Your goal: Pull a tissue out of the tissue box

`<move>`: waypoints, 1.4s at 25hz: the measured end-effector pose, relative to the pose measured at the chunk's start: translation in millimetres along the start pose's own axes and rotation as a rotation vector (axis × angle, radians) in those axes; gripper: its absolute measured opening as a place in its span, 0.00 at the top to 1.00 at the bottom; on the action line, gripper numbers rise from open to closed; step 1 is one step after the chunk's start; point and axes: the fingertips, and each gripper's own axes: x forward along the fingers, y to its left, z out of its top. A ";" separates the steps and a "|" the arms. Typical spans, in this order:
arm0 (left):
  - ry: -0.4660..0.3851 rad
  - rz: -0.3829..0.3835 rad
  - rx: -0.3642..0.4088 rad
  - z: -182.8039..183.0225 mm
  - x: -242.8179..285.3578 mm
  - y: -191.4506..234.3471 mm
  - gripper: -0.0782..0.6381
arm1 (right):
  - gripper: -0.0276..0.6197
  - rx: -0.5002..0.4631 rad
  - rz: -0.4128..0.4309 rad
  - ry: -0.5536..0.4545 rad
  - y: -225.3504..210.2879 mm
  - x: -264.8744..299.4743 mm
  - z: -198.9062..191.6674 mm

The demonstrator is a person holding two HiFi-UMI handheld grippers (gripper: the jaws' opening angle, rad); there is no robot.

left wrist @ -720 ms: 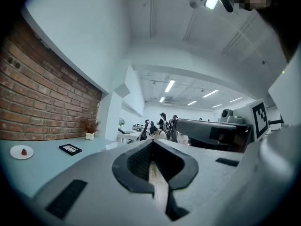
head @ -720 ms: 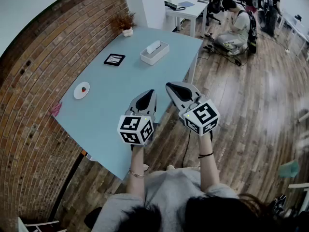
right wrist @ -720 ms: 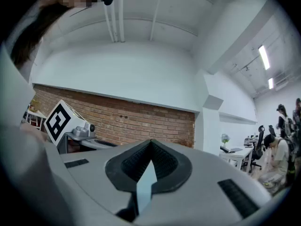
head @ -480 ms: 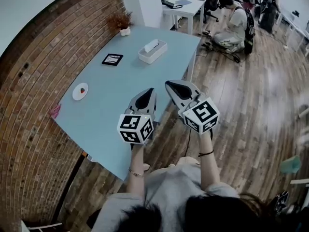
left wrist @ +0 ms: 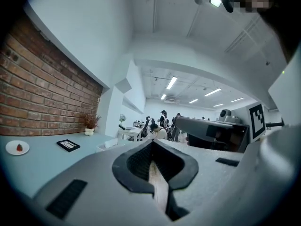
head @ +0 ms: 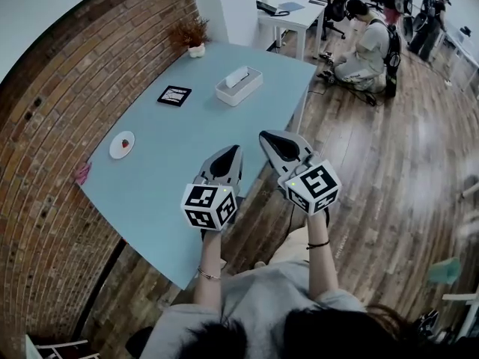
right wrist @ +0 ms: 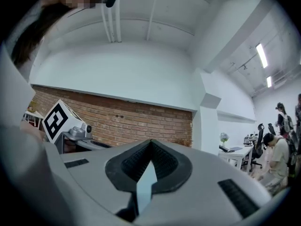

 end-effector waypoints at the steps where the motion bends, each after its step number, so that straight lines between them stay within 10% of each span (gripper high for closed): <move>1: 0.001 0.007 -0.002 -0.1 7.0 2.2 0.89 | 0.96 0.004 0.006 0.000 -7.2 3.8 -2.3; 35: -0.002 0.353 -0.118 5.4 280.9 34.6 0.89 | 0.96 0.124 0.430 0.046 -275.6 100.4 -48.2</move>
